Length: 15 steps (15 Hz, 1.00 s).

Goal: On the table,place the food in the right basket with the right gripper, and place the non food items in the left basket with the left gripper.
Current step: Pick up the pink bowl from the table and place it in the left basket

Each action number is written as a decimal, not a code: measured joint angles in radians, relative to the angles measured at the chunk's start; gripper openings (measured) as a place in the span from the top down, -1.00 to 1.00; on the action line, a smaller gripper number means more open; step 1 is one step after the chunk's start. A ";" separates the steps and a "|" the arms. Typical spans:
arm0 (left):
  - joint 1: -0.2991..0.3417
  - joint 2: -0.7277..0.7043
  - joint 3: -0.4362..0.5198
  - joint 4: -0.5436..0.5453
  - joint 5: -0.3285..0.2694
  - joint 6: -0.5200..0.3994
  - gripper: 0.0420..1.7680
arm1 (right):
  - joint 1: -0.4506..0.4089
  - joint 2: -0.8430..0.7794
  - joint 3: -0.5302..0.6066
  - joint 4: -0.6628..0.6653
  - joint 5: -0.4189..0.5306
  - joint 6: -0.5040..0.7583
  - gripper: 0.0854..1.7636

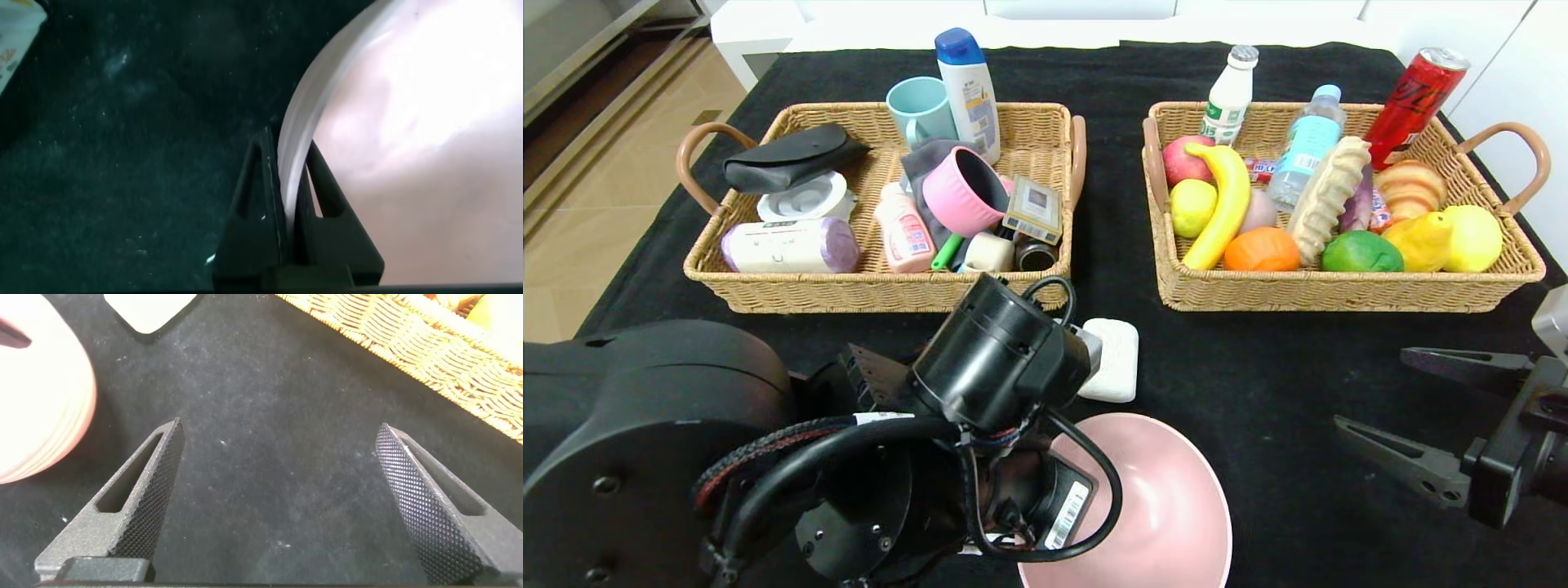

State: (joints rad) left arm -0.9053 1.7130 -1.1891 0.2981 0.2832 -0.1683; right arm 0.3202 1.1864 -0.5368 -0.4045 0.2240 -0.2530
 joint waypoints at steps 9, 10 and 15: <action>0.087 -0.100 -0.005 -0.055 -0.002 -0.077 0.84 | 0.003 0.004 0.003 0.000 0.000 -0.010 -0.94; 0.101 -0.112 -0.007 -0.055 -0.001 -0.079 0.84 | 0.003 0.004 0.004 0.000 0.000 -0.011 -0.94; 0.194 -0.184 -0.030 -0.059 -0.001 -0.077 0.84 | 0.004 0.004 0.009 0.000 -0.002 -0.021 -0.94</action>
State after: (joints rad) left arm -0.7109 1.5289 -1.2194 0.2394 0.2819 -0.2449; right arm 0.3247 1.1900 -0.5277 -0.4049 0.2221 -0.2736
